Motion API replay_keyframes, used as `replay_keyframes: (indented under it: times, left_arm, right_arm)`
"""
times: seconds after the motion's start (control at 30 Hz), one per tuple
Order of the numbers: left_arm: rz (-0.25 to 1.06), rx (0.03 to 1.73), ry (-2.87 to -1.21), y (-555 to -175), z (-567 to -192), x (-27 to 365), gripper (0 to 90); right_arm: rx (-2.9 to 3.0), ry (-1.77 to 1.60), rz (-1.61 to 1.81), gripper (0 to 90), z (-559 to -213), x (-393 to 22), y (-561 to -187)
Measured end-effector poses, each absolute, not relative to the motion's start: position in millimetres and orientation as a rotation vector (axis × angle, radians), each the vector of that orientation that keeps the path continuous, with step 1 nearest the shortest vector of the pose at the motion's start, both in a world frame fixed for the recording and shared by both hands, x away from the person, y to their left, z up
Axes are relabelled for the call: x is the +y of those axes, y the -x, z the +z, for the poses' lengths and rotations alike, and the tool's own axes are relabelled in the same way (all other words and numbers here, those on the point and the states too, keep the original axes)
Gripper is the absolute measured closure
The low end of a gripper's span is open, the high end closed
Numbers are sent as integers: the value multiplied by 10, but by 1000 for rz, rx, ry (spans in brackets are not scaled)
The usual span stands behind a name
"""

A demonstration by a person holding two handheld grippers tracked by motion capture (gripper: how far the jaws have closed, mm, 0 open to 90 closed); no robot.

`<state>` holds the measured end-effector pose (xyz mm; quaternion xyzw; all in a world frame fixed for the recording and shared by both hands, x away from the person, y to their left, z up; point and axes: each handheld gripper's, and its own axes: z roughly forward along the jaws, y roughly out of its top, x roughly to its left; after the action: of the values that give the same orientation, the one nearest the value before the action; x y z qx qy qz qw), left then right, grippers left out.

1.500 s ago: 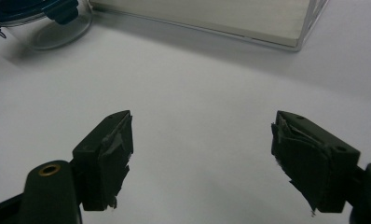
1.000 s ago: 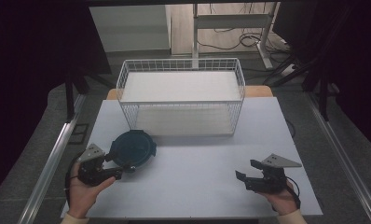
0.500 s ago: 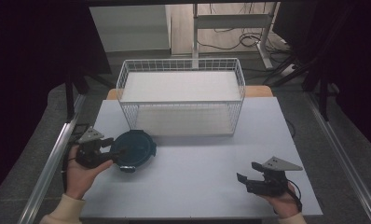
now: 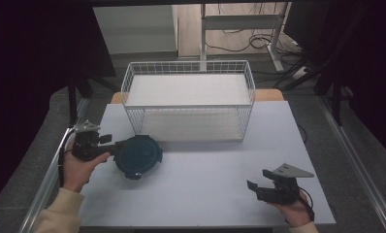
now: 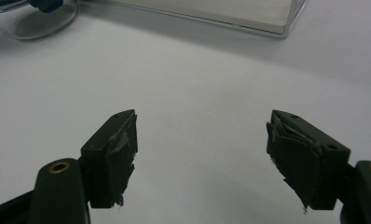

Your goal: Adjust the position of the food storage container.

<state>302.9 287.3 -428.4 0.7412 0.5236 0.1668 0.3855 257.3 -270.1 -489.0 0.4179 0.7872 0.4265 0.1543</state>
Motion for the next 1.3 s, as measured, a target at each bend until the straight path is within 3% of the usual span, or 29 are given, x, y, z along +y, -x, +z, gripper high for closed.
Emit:
replay_keyframes:
  times: [0.2,0.3,0.53,0.57,0.7,0.93,1.1,1.3]
  left_arm:
    - [416,1376,-1913,-3222,-4345,2928,460]
    - [420,1402,-1929,-3307,-4391,2955,564]
    - [409,1439,-1981,-3475,-4508,2978,678]
    - [401,1452,-2002,-3520,-4553,2976,736]
    - [394,1481,-2030,-3586,-4623,2982,826]
    - [371,1475,-2087,-3671,-4742,2947,898]
    - [342,1463,-2117,-3689,-4796,2905,900]
    - [399,1451,-2144,-3675,-4816,2847,900]
  right_arm:
    - [2256,-1200,1216,245,-4898,-2713,-2579]
    - [2259,-1201,1209,245,-4904,-2713,-2582]
    - [2257,-1210,1196,245,-4908,-2699,-2606]
    - [2259,-1208,1196,245,-4908,-2696,-2609]
    - [2264,-1208,1192,245,-4918,-2706,-2609]
    - [2244,-1208,1182,247,-4925,-2719,-2610]
    - [2234,-1198,1194,247,-4909,-2699,-2601]
    - [2232,-1210,1188,247,-4919,-2716,-2611]
